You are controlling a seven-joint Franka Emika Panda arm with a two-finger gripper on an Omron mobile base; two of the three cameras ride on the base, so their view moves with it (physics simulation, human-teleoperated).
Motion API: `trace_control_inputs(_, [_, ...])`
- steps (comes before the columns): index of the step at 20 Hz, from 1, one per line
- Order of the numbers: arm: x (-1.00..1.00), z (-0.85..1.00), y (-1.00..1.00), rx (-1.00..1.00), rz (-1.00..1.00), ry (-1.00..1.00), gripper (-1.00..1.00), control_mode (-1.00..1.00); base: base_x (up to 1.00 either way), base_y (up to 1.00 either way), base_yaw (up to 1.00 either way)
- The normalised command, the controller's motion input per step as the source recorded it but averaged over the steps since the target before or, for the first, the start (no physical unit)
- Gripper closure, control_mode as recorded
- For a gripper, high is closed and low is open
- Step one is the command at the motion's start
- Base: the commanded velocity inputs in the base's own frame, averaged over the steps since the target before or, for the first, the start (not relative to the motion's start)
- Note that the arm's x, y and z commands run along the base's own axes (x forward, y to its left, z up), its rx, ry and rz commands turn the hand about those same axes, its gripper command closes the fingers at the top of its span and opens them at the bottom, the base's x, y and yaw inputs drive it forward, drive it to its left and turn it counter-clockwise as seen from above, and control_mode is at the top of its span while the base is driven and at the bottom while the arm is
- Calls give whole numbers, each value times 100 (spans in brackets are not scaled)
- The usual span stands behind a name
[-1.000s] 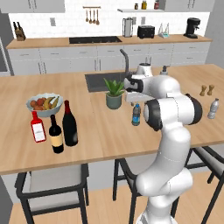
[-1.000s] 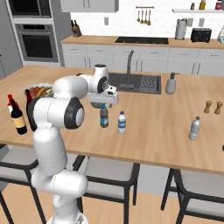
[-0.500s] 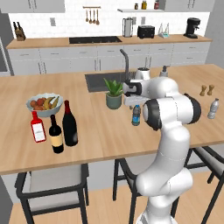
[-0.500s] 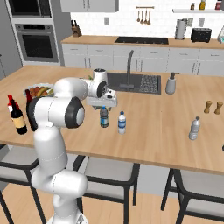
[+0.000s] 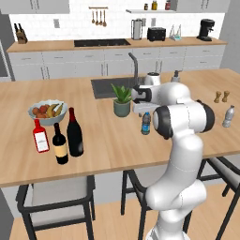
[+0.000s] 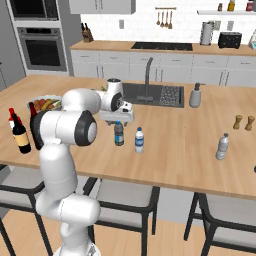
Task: Move the plastic bottles in the middle to the plastics group, and the glass bottles in the middle to the glass group.
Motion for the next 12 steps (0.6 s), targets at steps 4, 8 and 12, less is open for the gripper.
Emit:
trace_control_inputs(4, [8,-3,0,0,0,0,-100,-100,0,0,0])
trace_control_inputs(8, [0,-11,0,0,0,1,-100,-100,0,0,0])
trace_control_inputs(12, [0,-11,0,0,0,0,-100,-100,0,0,0])
